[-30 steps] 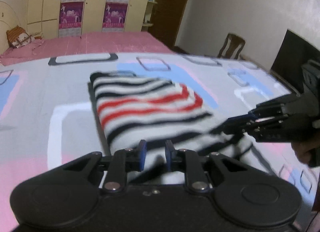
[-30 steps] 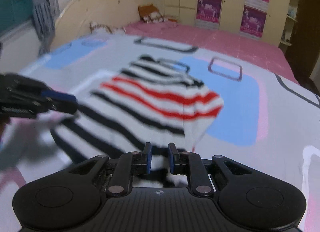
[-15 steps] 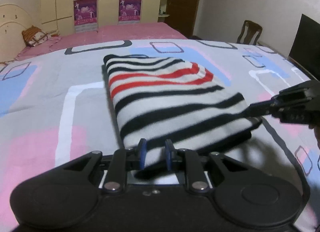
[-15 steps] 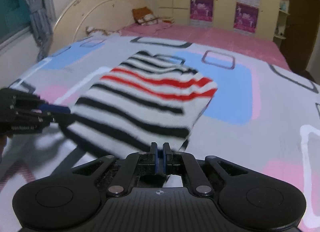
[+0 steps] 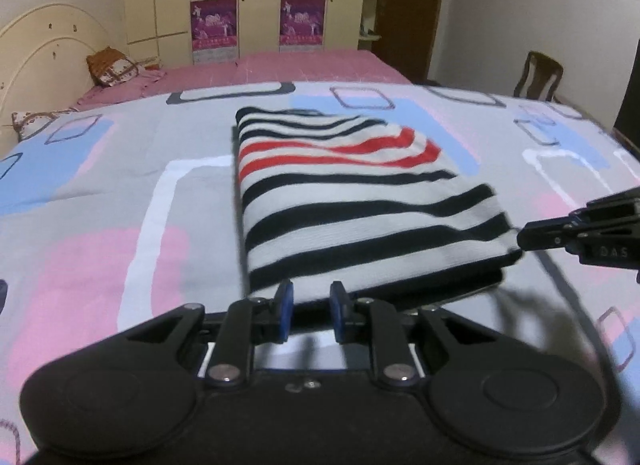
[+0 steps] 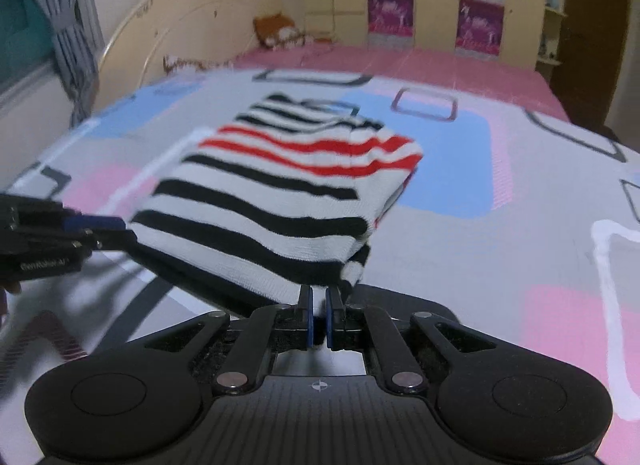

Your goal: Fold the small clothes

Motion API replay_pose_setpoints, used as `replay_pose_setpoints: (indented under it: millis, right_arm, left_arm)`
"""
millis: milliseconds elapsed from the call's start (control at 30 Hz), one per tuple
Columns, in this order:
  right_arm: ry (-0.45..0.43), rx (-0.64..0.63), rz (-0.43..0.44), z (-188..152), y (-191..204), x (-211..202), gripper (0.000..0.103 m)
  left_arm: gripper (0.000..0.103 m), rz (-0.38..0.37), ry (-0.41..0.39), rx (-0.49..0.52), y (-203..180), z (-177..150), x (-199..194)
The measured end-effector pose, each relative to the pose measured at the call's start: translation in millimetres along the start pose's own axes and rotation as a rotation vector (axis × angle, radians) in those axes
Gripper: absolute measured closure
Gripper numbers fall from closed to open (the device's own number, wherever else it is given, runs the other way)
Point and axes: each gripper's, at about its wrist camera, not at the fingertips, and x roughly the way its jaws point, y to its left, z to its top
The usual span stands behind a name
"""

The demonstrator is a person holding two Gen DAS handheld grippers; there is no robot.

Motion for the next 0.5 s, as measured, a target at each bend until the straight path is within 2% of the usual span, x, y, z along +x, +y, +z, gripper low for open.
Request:
replay_pose_setpoints:
  millis: [100,133,167,200,233,267,333,400,500]
  right_arm:
    - [-0.008,0.016,-0.004,-7,-2,-19,0.099]
    - [-0.008,0.021,-0.012,-9,-3,-25,0.099]
    - [-0.011,0.023,-0.023,-12,-3,-30,0.098]
    - [-0.013,0.029,-0.04,-15,-3,-36,0.091]
    - [-0.014,0.043,-0.07,-19,-4,-42,0.039]
    - [-0.024,0.057,-0.102,-22,-5,-48,0.002]
    - [-0.092,0.058,-0.123,-34,-5,-67,0.0]
    - [-0.073,0.08,-0.14,-43,-7,-80,0.0]
    - [-0.097,0.112,-0.155,-56,-5,-104,0.0]
  left_arm:
    - [0.084,0.012,-0.016,0.01,-15,-2,-14]
    - [0.081,0.015,-0.021,0.008,-20,-4,-19]
    - [0.075,0.021,-0.031,0.001,-25,-5,-24]
    - [0.056,0.035,-0.046,-0.009,-30,-6,-30]
    - [0.021,0.05,-0.071,-0.019,-35,-9,-38]
    - [0.005,0.071,-0.1,-0.025,-40,-11,-45]
    - [0.0,0.109,-0.134,-0.018,-52,-16,-61]
    - [0.0,0.095,-0.119,-0.017,-61,-18,-72]
    - [0.0,0.1,-0.122,-0.01,-76,-26,-93]
